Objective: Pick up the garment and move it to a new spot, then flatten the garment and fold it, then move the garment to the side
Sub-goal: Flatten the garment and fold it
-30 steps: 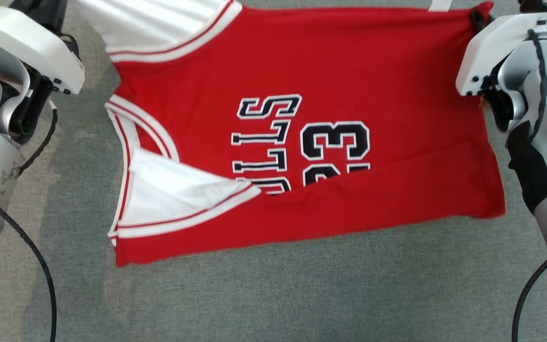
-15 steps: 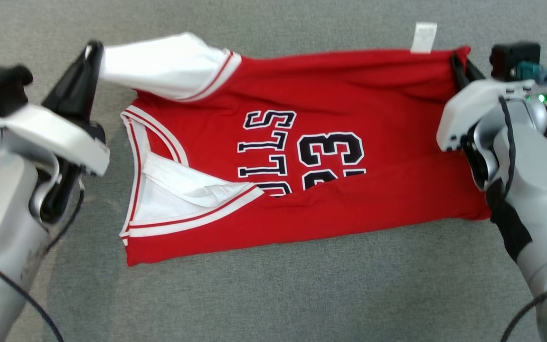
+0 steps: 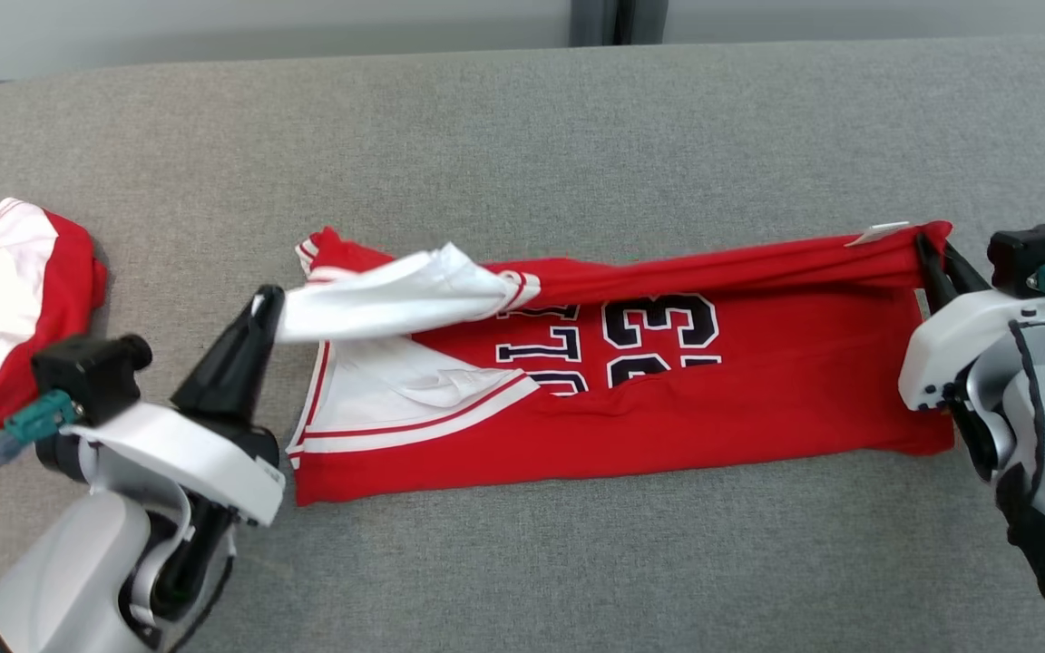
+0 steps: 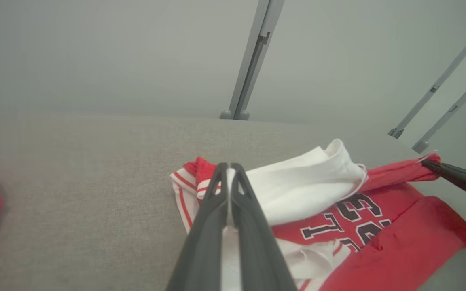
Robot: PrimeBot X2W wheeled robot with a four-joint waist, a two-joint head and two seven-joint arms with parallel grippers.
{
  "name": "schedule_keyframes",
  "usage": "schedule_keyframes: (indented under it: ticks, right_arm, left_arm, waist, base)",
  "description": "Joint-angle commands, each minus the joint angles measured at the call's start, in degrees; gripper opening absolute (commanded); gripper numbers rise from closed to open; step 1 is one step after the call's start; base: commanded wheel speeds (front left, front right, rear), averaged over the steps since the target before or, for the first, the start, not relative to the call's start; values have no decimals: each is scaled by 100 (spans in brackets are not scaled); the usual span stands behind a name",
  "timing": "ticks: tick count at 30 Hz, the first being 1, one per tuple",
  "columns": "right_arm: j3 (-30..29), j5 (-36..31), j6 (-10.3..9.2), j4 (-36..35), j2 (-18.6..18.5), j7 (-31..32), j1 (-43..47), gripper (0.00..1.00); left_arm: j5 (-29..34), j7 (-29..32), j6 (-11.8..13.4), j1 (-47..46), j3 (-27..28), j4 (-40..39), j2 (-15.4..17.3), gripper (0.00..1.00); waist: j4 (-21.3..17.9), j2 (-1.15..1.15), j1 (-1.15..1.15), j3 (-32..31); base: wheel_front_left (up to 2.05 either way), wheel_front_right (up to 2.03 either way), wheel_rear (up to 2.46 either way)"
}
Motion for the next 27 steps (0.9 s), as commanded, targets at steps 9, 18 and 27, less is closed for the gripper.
schedule_keyframes:
  ticks: [9,18,27]
  right_arm:
    - [178,358,-3,-393,-369,-65,631,0]
    - [35,399,-3,-691,-276,-122,1131,32]
    - [-431,160,-2,-992,-220,-128,1255,100]
  left_arm:
    - [-277,231,232,596,-89,-474,30,0]
    - [-253,95,168,674,-219,-4,-181,0]
    - [-136,16,397,580,-246,567,-309,100]
  waist:
    - [120,0,0,-83]
    - [32,0,0,-8]
    - [-72,0,0,-92]
  base:
    - [0,0,0]
    - [0,0,0]
    - [0,0,0]
